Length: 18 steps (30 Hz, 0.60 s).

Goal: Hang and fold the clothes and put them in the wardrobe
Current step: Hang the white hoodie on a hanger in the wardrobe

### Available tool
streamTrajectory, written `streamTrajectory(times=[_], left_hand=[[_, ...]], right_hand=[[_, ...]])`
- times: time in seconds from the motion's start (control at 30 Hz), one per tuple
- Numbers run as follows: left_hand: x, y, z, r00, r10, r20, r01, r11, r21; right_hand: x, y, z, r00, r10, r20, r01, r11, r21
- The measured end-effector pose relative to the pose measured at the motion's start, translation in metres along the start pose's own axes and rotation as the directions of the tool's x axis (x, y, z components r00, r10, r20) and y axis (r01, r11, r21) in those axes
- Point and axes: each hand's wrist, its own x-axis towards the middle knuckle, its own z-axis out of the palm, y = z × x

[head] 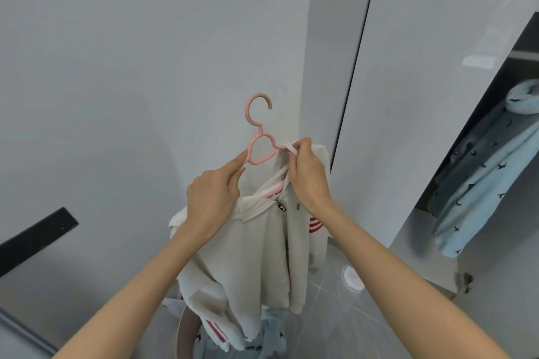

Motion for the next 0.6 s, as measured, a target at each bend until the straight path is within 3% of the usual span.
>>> streamTrajectory(times=[0.33,0.47,0.6], left_hand=[[0.017,-0.023,0.012,0.988,-0.154,0.008,0.154,0.988,-0.016],[0.029,-0.021,0.0,0.988,-0.122,-0.097,0.117,0.991,-0.057],[0.025,-0.005,-0.008,0.978,0.049,-0.204,-0.048,0.999,0.007]], right_hand=[[0.015,-0.019,-0.031,0.973,-0.042,-0.228,0.075,0.987,0.139],[-0.016,0.008,-0.018,0.981,-0.01,-0.194,0.039,0.989,0.142],[-0.035,0.039,-0.009,0.997,-0.062,-0.035,0.061,0.998,-0.022]])
